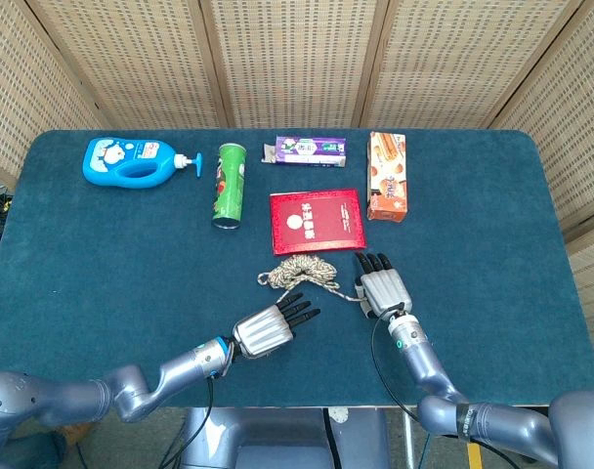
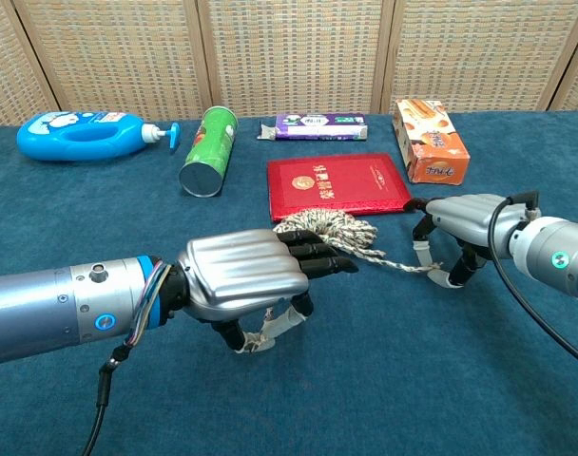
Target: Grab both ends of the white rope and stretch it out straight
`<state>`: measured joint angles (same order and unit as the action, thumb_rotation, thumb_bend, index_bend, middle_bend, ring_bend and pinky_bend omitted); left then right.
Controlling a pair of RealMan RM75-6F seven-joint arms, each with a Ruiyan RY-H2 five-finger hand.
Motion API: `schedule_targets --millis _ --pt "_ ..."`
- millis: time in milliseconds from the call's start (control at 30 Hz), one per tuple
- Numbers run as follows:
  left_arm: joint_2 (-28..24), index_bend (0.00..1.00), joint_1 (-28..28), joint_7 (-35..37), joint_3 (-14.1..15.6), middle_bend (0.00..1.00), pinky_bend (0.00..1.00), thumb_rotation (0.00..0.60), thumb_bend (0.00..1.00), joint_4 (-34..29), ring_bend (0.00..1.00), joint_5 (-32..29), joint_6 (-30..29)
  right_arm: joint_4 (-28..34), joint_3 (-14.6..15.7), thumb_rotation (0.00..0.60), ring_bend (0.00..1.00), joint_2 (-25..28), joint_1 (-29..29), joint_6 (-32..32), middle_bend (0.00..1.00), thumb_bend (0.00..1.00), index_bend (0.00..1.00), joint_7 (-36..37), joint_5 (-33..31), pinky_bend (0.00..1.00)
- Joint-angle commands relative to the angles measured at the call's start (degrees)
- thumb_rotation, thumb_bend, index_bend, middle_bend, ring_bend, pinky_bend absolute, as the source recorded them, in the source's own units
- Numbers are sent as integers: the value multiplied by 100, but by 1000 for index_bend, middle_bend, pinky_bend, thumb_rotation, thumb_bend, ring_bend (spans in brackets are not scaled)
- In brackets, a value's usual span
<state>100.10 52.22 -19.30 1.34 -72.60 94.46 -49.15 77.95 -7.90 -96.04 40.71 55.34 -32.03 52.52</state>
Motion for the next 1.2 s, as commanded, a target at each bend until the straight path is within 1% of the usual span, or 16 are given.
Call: schedule_targets --millis 33,267,500,600,700,900,1033,1200 --pt "-56 782 -32 48 17 0 0 600 427 -12 0 -10 -45 7 7 600 0 13 -7 10 0 473 664 -14 -4 0" --pt "-441 791 -227 341 104 0 0 600 436 -89 0 5 -368 82 -13 600 0 122 -35 82 0 473 665 -36 -2 0" --pt "-1191 797 -520 506 202 0 0 600 446 -291 0 6 -799 79 -97 600 0 302 -42 138 0 473 668 -16 -8 0" --pt "-1418 802 -631 548 190 0 0 600 456 -278 0 -43 -951 54 -125 600 0 362 -36 148 0 474 669 -28 -23 0" --pt "-1777 804 -856 779 96 0 0 600 458 -99 0 -284 -1181 -15 -191 600 0 481 -13 146 0 473 669 -89 -109 0" --pt "-1965 805 -1114 1207 66 0 0 600 459 367 0 -446 -1364 -81 -199 600 0 674 -19 149 0 473 670 -248 -276 0" --pt "-1959 804 -1232 1552 69 0 0 600 459 666 0 -459 -1450 -110 -175 600 0 799 -61 148 0 473 669 -297 -376 0" --pt "-1939 805 -1302 1795 87 0 0 600 459 901 0 -397 -1515 -145 -140 600 0 934 -114 179 0 473 669 -342 -432 0"
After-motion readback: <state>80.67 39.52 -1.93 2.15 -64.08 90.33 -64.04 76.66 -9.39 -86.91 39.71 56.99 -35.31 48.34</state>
